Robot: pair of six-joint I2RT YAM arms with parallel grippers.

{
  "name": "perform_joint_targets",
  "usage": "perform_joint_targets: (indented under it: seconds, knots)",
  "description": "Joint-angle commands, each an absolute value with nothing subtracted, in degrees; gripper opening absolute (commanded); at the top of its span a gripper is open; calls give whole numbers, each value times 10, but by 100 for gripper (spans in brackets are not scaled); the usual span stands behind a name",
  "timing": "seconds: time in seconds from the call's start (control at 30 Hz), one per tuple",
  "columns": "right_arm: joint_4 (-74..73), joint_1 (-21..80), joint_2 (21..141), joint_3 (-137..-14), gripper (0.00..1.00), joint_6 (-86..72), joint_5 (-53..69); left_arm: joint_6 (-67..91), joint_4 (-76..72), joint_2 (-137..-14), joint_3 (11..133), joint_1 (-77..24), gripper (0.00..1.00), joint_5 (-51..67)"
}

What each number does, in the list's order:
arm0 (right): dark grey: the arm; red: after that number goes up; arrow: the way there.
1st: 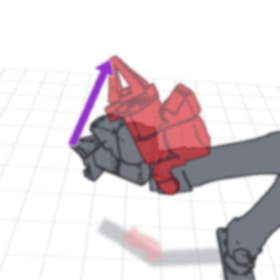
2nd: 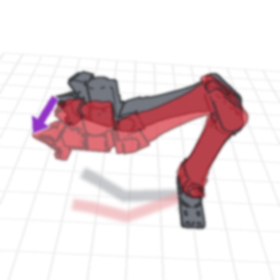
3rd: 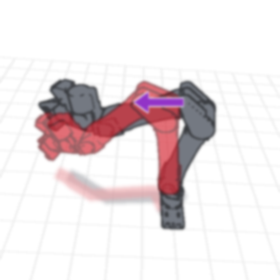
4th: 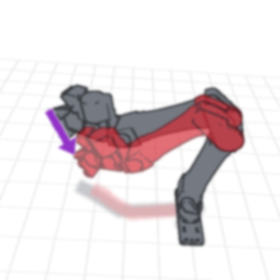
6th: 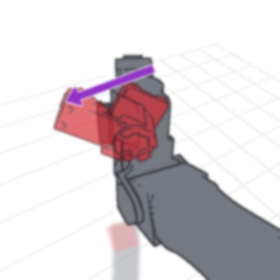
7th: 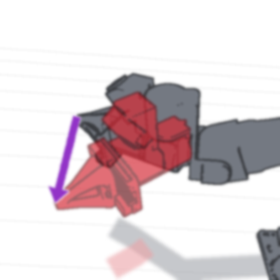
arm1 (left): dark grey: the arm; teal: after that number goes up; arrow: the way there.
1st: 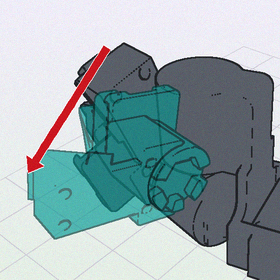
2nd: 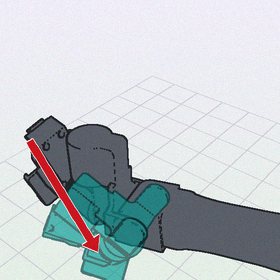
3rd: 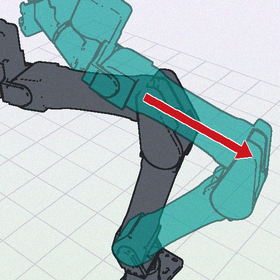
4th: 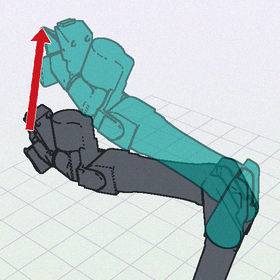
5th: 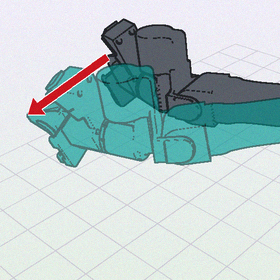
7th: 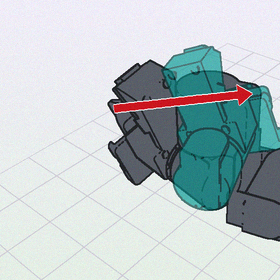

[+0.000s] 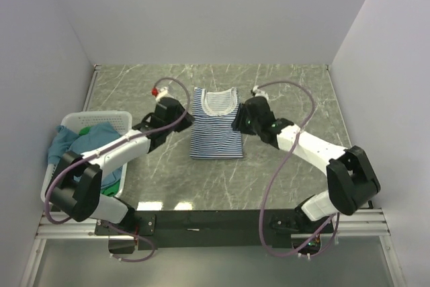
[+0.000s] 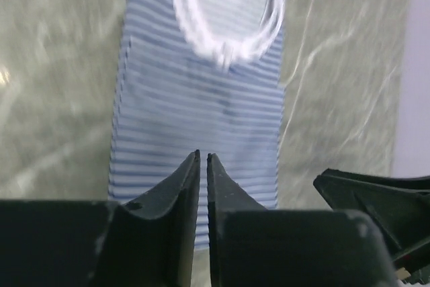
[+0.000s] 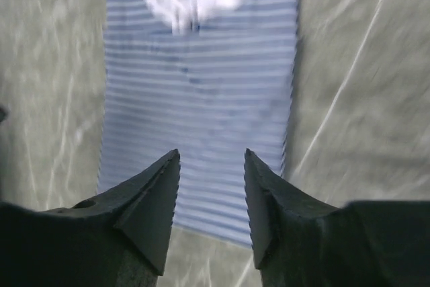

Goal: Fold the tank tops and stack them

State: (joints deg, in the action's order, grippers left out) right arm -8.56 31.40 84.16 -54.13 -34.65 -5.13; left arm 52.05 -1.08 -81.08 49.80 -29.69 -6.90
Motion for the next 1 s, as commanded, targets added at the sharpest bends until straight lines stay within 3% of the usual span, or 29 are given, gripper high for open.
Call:
perform_joint_targets:
  seconds: [0.0, 0.23, 0.6, 0.8, 0.87, 0.9, 0.93, 0.97]
  knots:
    - [-64, 344, 808, -477, 48, -381, -66, 548, -2, -802, 454, -345, 14, -86]
    - [-13, 372, 816, -366, 39, -419, -44, 607, -38, -802, 338, -401, 3, -101]
    - [4, 375, 791, -297, 33, -431, -42, 622, -38, -813, 288, -419, 2, -102]
    - [-22, 375, 742, -285, 26, -427, -45, 615, -4, -761, 291, -421, 7, -109]
    - [-27, 376, 725, -281, 30, -427, -47, 612, -2, -742, 290, -421, 14, -109]
    - [-29, 375, 720, -279, 37, -431, -48, 612, -2, -733, 283, -420, 19, -107]
    - [-28, 375, 713, -273, 40, -434, -50, 615, -2, -711, 278, -420, 30, -106]
    - [-27, 375, 700, -269, 41, -438, -51, 618, -2, -701, 273, -421, 32, -106]
